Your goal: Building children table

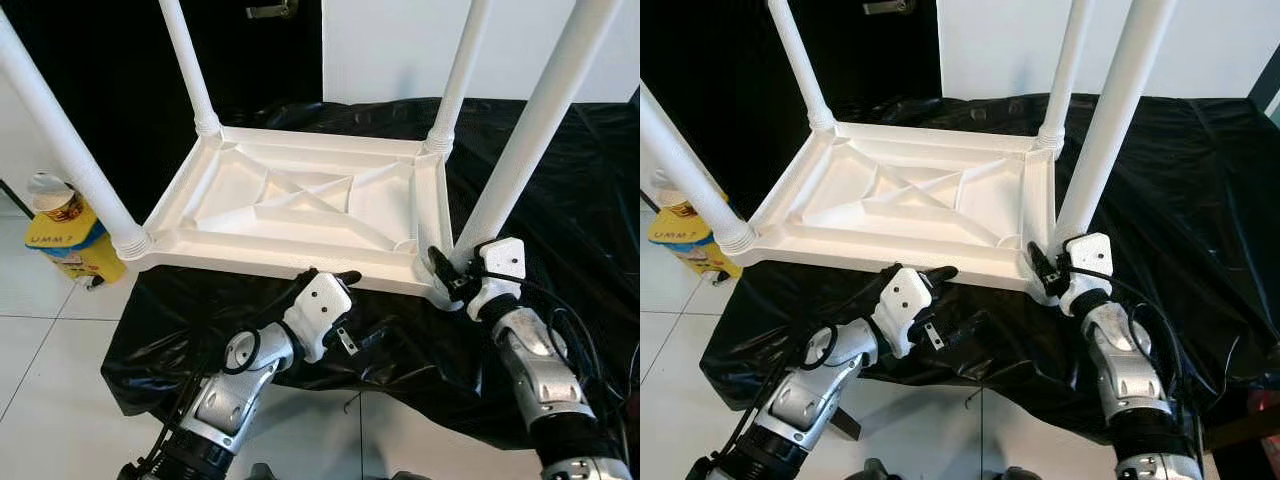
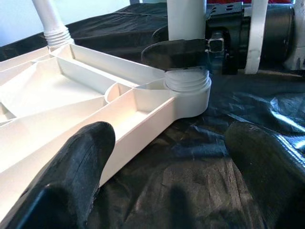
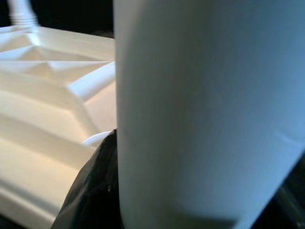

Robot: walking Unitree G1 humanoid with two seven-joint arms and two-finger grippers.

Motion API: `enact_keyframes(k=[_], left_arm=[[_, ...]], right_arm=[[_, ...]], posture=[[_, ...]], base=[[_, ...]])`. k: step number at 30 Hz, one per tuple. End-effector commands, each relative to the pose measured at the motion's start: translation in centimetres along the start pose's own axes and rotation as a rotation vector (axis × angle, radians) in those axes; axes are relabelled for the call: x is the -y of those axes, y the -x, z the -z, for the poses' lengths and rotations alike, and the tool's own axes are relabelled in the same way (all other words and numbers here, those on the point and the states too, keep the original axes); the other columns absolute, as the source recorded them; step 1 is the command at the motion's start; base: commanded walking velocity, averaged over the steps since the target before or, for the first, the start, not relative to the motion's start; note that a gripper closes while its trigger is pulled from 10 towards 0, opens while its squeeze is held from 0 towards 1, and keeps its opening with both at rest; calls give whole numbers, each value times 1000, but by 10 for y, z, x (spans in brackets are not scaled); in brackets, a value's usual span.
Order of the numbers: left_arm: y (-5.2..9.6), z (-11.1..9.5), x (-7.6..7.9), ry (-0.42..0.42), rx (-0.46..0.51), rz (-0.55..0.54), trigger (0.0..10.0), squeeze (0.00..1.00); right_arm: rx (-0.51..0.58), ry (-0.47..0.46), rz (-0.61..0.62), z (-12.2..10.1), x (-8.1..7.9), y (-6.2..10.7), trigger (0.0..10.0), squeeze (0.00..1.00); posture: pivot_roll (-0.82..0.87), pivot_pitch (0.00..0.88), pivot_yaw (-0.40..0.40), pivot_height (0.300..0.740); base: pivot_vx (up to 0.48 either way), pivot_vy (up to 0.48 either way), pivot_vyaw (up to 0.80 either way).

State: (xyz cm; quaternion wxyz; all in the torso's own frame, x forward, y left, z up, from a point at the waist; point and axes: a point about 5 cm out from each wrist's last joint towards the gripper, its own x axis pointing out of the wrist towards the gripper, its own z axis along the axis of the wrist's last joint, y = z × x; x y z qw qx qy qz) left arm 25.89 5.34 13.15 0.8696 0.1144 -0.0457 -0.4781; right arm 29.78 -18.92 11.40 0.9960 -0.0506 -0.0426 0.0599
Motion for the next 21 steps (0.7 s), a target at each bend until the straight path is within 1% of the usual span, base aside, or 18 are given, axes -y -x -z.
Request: enact_keyframes(k=[1,2,4,5,6,8,10,12,13,15,16,18,21], left_arm=[[0,2,2,3,-12,15,10000,0],[0,2,3,5,-11,14,10000,0],[0,2,3,5,-11,14,10000,0],[0,2,3,7,-10,13,10000,0],[0,2,3,7,-10,13,10000,0],[-1,2,5,10,-9,11,10000,0],[-1,2,5,10,-9,11,10000,0],[-1,2,5,13,-10,8,10000,0],[-1,2,5,13,-10,8,10000,0],[0,4,5,11,-19,7,10000,0],[0,4,5,11,-19,7,10000,0],[1,5,6,5,-26,8,10000,0],[1,5,6,3,-27,10,10000,0]], right_arm=[[-128,9,85,23,4,11,10000,0],[-131,4,133,23,3,12,10000,0],[-131,4,133,23,3,12,10000,0],[-131,-3,176,23,2,13,10000,0],[-131,-3,176,23,2,13,10000,0],[-128,-28,250,22,-3,13,10000,0],[-128,-28,250,22,-3,13,10000,0],[-130,-48,332,21,-10,14,10000,0],[-130,-48,332,21,-10,14,10000,0],[-135,-51,411,21,-17,16,10000,0],[-135,-51,411,21,-17,16,10000,0],[-136,-53,428,20,-23,16,10000,0],[-112,-63,422,17,-22,16,10000,0]], posture=[[53,52,13,740],[52,56,14,740],[52,56,14,740],[50,56,14,740],[50,56,14,740],[49,64,9,740],[49,64,9,740],[46,69,2,740],[46,69,2,740],[45,70,1,740],[45,70,1,740],[42,68,3,740],[36,67,5,740]], base=[[0,0,0],[0,0,0],[0,0,0],[0,0,0],[0,0,0],[0,0,0],[0,0,0],[0,0,0],[0,0,0],[0,0,0],[0,0,0],[0,0,0],[0,0,0]])
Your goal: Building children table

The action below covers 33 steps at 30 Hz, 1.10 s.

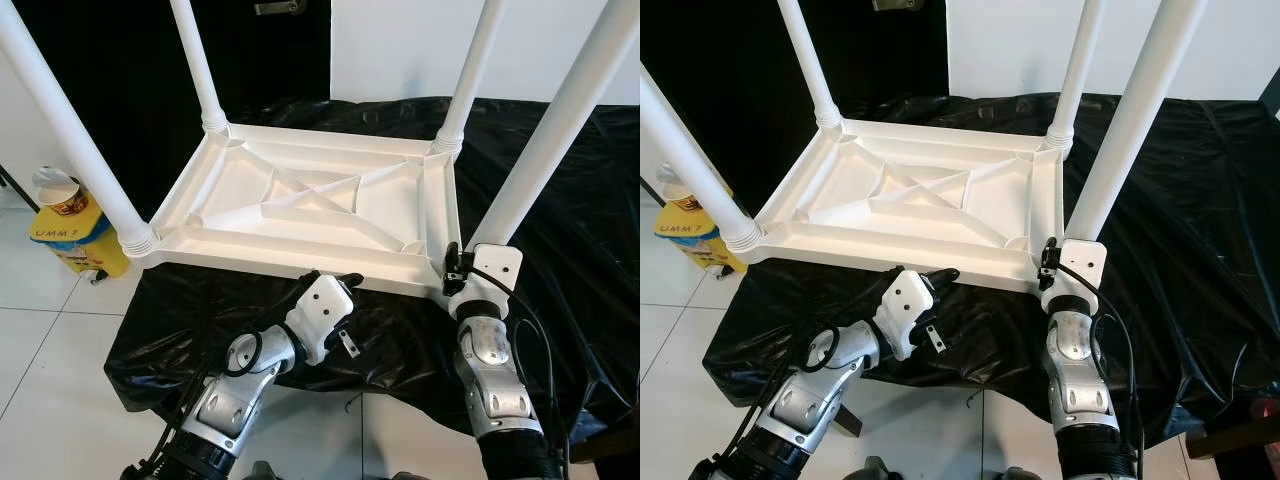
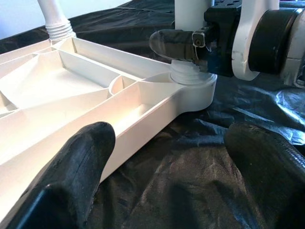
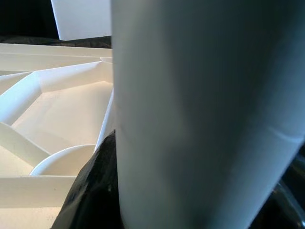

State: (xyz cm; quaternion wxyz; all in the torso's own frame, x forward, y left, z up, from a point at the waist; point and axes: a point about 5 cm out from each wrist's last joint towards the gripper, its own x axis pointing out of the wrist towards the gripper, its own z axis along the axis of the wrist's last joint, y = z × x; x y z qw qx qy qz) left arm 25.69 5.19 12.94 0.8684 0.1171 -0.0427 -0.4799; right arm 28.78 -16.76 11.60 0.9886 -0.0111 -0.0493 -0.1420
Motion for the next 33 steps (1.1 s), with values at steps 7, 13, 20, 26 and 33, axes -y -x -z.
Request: enact_keyframes(k=[7,13,20,26,33], left_arm=[[-1,3,1,-1,-16,6,10000,0],[-1,3,1,-4,-15,1,10000,0],[-1,4,2,-8,-17,1,10000,0],[0,5,3,-11,-21,3,10000,0],[1,5,2,-26,-25,3,10000,0]], right_arm=[[-89,30,19,17,4,9,10000,0],[-71,30,4,14,0,11,10000,0],[-36,20,-22,10,-2,12,10000,0],[6,-11,-90,4,-1,16,10000,1000],[41,-22,-174,-1,12,20,10000,192]], posture=[[30,66,6,740],[28,69,5,740],[26,70,5,740],[24,68,2,740],[23,68,2,740]], base=[[0,0,0],[0,0,0],[0,0,0],[0,0,0],[0,0,0]])
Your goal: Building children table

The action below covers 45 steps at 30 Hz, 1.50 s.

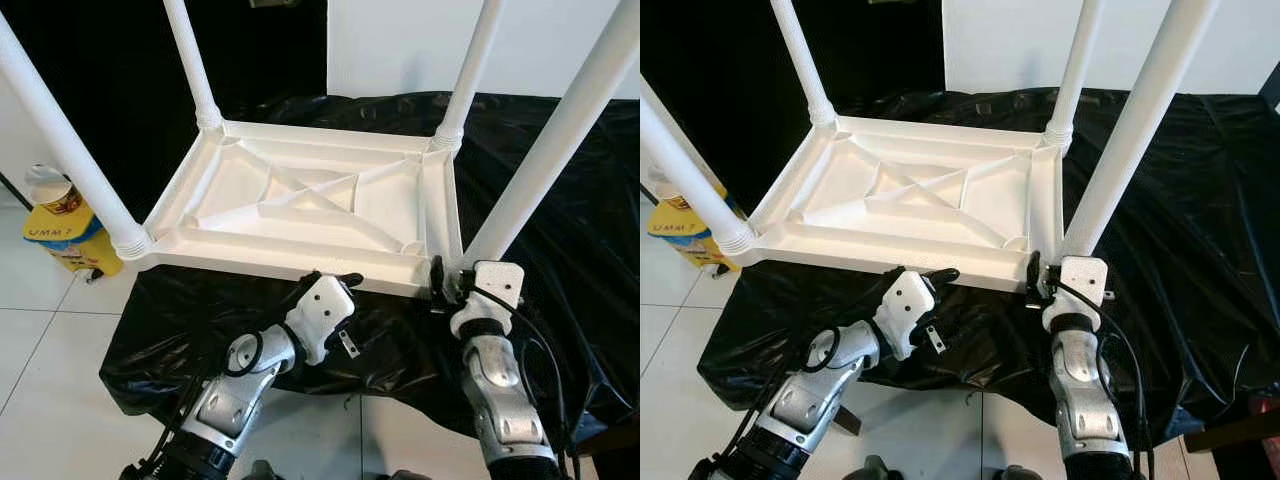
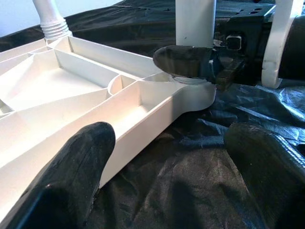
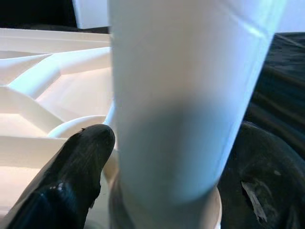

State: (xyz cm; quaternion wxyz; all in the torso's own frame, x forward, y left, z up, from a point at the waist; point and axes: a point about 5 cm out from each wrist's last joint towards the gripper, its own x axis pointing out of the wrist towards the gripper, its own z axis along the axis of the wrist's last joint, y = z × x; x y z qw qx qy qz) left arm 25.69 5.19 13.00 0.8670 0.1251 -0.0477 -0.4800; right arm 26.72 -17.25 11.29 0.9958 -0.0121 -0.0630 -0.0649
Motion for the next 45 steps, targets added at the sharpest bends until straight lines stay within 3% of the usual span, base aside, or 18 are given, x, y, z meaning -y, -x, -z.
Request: enact_keyframes(k=[1,2,3,8,12,16,19,27,28,40,41,45], left_arm=[[1,6,2,-9,-26,3,10000,0],[1,6,2,-9,-26,3,10000,0],[1,6,2,-13,-28,5,10000,0],[2,6,1,-20,-34,14,10000,0],[2,6,1,-22,-35,18,10000,0],[2,6,0,-27,-36,26,10000,0],[0,5,0,-32,-34,33,10000,0],[2,5,1,-33,-34,30,10000,0],[3,5,1,-34,-35,27,10000,0],[3,5,2,-31,-36,28,10000,0],[3,5,2,-31,-36,31,10000,0],[3,5,3,-31,-35,33,10000,0]], right_arm=[[16,-12,-28,-2,2,2,10000,192],[16,-12,-28,-2,2,2,10000,192],[20,-14,-80,-3,6,4,10000,0],[4,13,-289,-1,19,5,10000,0],[2,24,-334,-1,22,3,10000,0],[-12,63,-438,-1,24,-9,10000,0],[-29,113,-555,2,16,-24,10000,0],[-34,118,-614,5,4,-33,10000,0],[-43,122,-621,7,4,-33,0,0],[-73,121,-587,15,16,-32,0,0],[-74,106,-563,15,17,-31,10000,0],[-71,87,-537,15,16,-30,10000,0]], posture=[[23,68,2,740],[23,68,2,740],[21,66,6,740],[17,63,18,740],[16,62,21,740],[17,56,31,740],[25,51,31,740],[38,46,26,740],[46,46,19,740],[36,47,24,740],[33,47,25,740],[31,47,25,740]], base=[[0,0,0],[0,0,0],[0,0,0],[0,0,0],[0,0,0],[0,0,0],[0,0,0],[0,0,0],[0,0,0],[0,0,0],[0,0,0],[0,0,0]])
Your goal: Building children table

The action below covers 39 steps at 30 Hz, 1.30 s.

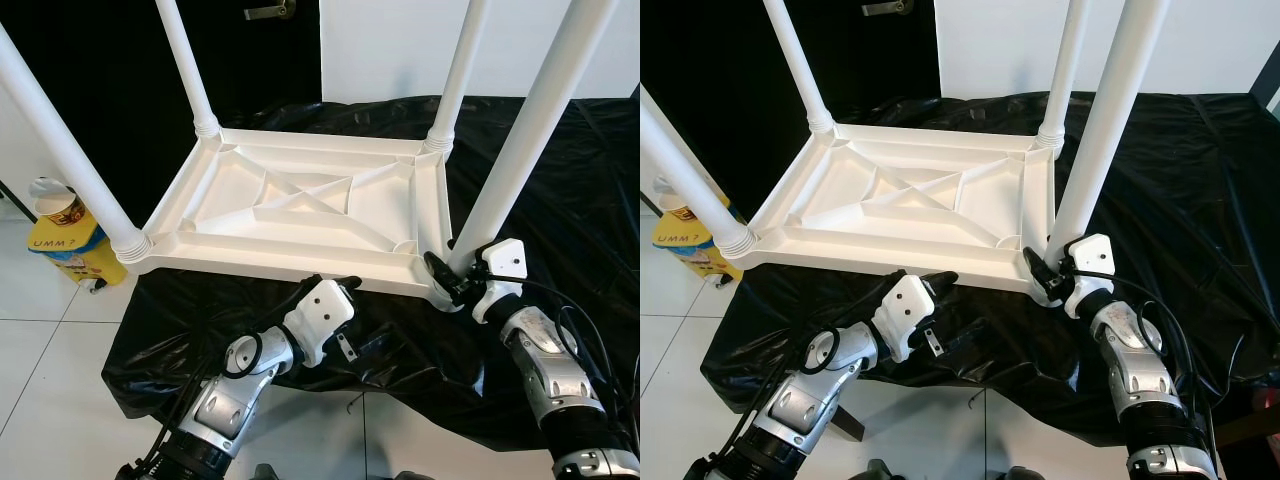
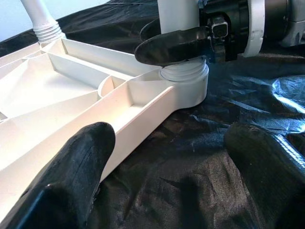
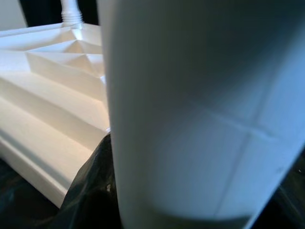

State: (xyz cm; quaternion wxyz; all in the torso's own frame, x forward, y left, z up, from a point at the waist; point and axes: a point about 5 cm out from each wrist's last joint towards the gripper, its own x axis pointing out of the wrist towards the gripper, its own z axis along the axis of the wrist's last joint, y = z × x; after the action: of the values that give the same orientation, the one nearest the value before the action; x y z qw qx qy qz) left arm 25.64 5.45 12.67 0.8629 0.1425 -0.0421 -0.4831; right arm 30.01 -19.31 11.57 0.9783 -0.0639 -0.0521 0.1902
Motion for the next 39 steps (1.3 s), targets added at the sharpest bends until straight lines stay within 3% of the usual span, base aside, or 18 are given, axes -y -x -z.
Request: enact_keyframes(k=[1,3,7,8,10,11,13,14,15,16,20,25,38,39], left_arm=[[1,2,3,-6,-10,23,10000,0],[0,2,4,-5,-9,26,10000,0],[0,2,4,-4,-10,27,10000,0],[0,2,4,-3,-10,27,10000,0],[0,2,4,-3,-10,27,10000,0],[0,2,5,-2,-10,26,10000,0],[0,2,5,-2,-10,26,10000,0],[0,2,5,1,-9,23,10000,0],[0,2,5,1,-9,23,10000,0],[-1,2,5,6,-5,17,10000,0],[-3,1,6,9,-1,15,10000,0],[-6,-1,4,8,7,14,10000,0],[-5,-2,-8,-14,6,-8,10000,0],[-4,-2,-12,-19,3,-18,10000,0]], right_arm=[[-68,-13,16,12,-6,5,10000,0],[-74,-34,102,12,-8,5,10000,0],[-89,-30,149,13,-10,5,10000,0],[-109,-30,231,15,-10,5,10000,0],[-109,-30,231,15,-10,5,10000,0],[-130,-31,322,17,-11,6,10000,0],[-130,-31,322,17,-11,6,10000,0],[-142,-32,454,19,-11,7,10000,0],[-142,-32,454,19,-11,7,10000,0],[-166,-38,666,21,-14,10,10000,0],[-181,-36,782,22,-19,11,10000,0],[-172,-83,738,18,-32,3,10000,0],[-133,-55,760,10,-33,-2,10000,0],[-110,-50,739,7,-33,-2,10000,1000]], posture=[[29,47,26,740],[28,48,27,740],[25,53,25,740],[24,57,22,740],[24,57,22,740],[23,62,19,740],[23,62,19,740],[18,67,15,740],[18,67,15,740],[14,72,13,740],[12,72,14,740],[10,72,19,740],[16,60,27,740],[17,61,32,740]], base=[[0,0,0],[0,0,0],[0,0,0],[0,0,0],[0,0,0],[0,0,0],[0,0,0],[0,0,0],[0,0,0],[0,0,0],[0,0,0],[0,0,0],[0,0,0],[0,0,0]])
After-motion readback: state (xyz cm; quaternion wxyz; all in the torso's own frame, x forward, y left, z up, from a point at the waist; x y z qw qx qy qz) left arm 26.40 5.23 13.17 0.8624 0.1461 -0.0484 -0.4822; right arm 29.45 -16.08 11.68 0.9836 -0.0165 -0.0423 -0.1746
